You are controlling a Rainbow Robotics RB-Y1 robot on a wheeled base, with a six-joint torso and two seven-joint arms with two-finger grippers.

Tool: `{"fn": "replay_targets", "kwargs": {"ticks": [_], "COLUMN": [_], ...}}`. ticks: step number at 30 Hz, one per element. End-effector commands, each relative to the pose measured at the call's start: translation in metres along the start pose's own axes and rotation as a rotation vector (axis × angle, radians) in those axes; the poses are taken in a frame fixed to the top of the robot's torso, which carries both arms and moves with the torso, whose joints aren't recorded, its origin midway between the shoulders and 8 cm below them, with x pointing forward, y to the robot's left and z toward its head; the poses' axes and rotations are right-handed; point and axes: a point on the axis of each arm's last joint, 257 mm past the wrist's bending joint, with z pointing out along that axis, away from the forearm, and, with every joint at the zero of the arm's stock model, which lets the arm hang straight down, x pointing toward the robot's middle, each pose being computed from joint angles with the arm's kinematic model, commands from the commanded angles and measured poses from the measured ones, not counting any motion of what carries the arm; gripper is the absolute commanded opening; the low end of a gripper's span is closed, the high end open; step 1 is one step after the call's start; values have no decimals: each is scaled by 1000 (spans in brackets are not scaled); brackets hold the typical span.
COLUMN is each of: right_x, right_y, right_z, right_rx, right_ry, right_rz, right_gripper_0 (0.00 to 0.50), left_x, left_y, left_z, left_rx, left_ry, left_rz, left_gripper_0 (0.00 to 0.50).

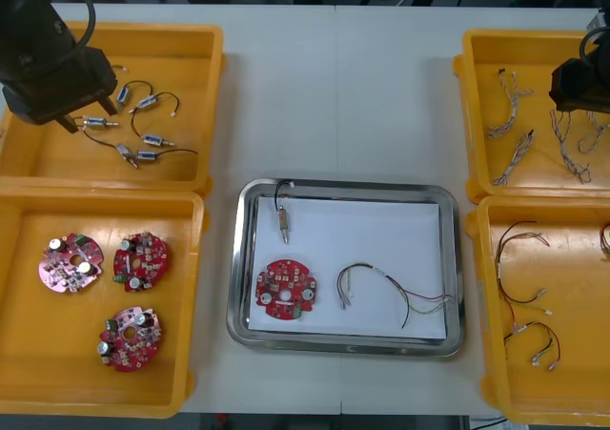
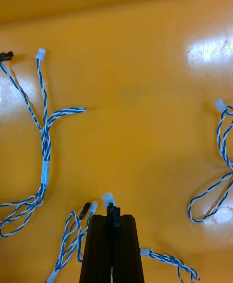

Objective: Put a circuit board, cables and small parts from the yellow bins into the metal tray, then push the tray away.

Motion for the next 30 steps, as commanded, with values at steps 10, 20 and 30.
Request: {"fn": "replay_targets", "kwargs": {"ticks": [10, 20, 30], "right_x": [-54, -58, -57], "right_y": [-1, -1, -3], "right_z": [-26, -26, -26], "right_rx": [14, 16, 25], "right_ry": [-100, -116, -111], "right_rz": [-2, -18, -39], "right_gripper_0": [0, 0, 500], "left_x": [-60, -68, -74], "left_y": [19, 8, -11], "left_z": [-2, 16, 43], "left_rx": [42, 53, 93], "left_ry": [-82, -69, -82], "left_rz": [-101, -99, -88], "left_gripper_0": [500, 500, 500]}}
